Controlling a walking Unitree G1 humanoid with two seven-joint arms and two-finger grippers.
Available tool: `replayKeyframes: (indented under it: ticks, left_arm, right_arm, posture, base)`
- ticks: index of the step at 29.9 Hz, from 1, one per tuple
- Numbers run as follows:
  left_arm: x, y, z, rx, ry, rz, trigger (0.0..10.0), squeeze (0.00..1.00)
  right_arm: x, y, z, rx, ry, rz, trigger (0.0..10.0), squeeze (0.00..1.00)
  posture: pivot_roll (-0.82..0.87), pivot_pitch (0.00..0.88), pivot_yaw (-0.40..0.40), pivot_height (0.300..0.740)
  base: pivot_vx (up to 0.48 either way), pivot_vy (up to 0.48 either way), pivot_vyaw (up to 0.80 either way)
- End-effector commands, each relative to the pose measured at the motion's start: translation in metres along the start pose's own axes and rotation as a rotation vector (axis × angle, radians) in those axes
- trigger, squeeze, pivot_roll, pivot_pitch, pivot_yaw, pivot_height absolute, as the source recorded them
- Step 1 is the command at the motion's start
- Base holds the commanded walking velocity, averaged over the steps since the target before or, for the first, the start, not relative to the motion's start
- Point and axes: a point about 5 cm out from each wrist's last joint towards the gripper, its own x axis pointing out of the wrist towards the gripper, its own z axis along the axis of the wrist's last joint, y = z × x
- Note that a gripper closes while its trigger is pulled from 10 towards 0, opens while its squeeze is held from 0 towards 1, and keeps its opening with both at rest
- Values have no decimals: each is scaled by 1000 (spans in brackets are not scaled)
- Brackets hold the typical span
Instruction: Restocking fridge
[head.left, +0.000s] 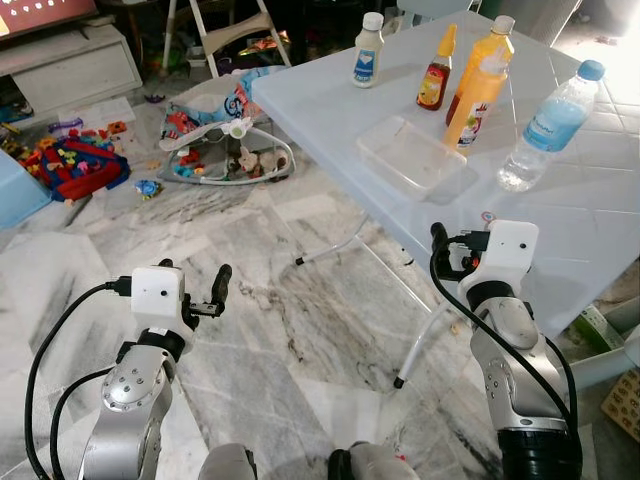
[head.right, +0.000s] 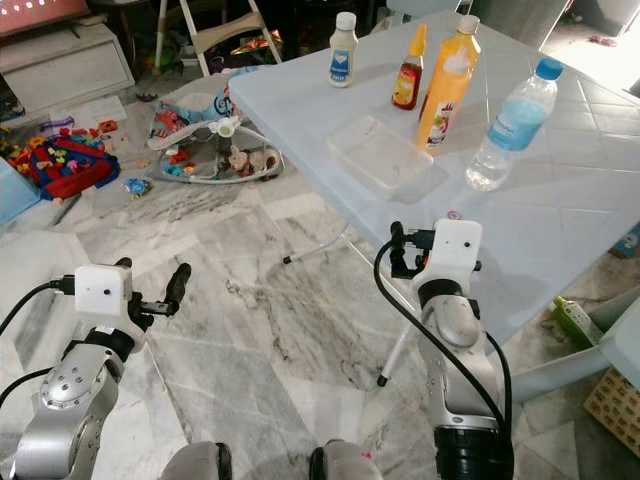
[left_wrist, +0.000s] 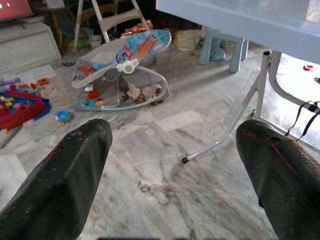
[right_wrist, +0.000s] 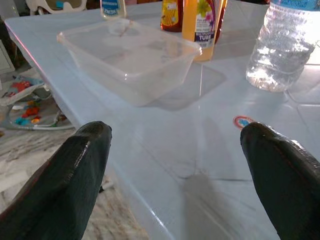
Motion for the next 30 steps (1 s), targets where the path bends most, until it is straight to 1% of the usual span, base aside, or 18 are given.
replayKeyframes:
  ticks: [1, 4, 7, 11, 15, 20, 22, 28, 30]
  left_arm:
    - [-1, -1, -1, -4, 1, -3, 10000, 0]
    - [-1, -5, 0, -5, -1, -25, 10000, 0]
    - [0, -5, 0, -3, -2, -33, 10000, 0]
    - [2, -4, 0, -37, -2, -32, 10000, 0]
    - [2, -4, 0, -38, -2, -32, 10000, 0]
    - [2, -6, -1, -43, -4, -39, 10000, 0]
    - [3, -8, -2, -63, -3, -42, 10000, 0]
    - [3, -8, -2, -56, -7, -46, 10000, 0]
    - [3, -10, -3, -57, -4, -53, 10000, 0]
  right_arm:
    - [0, -3, 6, -3, -25, -14, 10000, 0]
    - [-1, -5, 7, -9, -29, -38, 10000, 0]
    - [-1, -6, 6, -4, -24, -45, 10000, 0]
    - [-5, -5, 1, -3, -6, -45, 10000, 0]
    - [-7, -5, 0, -5, -1, -43, 10000, 0]
    - [-13, -2, -5, -11, 16, -29, 10000, 0]
    - [-16, 0, -7, -11, 25, -25, 10000, 0]
    - [-17, 0, -8, -9, 28, -22, 10000, 0]
    - [-18, 0, -9, -16, 31, -16, 10000, 0]
  posture:
    - [17, 153, -30, 740]
    - [9, 160, -26, 740]
    - [9, 160, -25, 740]
    - [12, 159, -27, 740]
    - [11, 156, -31, 740]
    - [4, 148, -35, 740]
    - [2, 147, -35, 740]
    - [-1, 144, -35, 740]
    - [-2, 141, -37, 740]
  base:
    - [270, 0, 0]
    - [234, 0, 0]
    - [394, 0, 0]
    - [435, 65, -800]
    - [399, 264, -800]
    - [349, 325, -625]
    - [0, 431, -559]
    - [0, 469, -528]
    - [0, 480, 0]
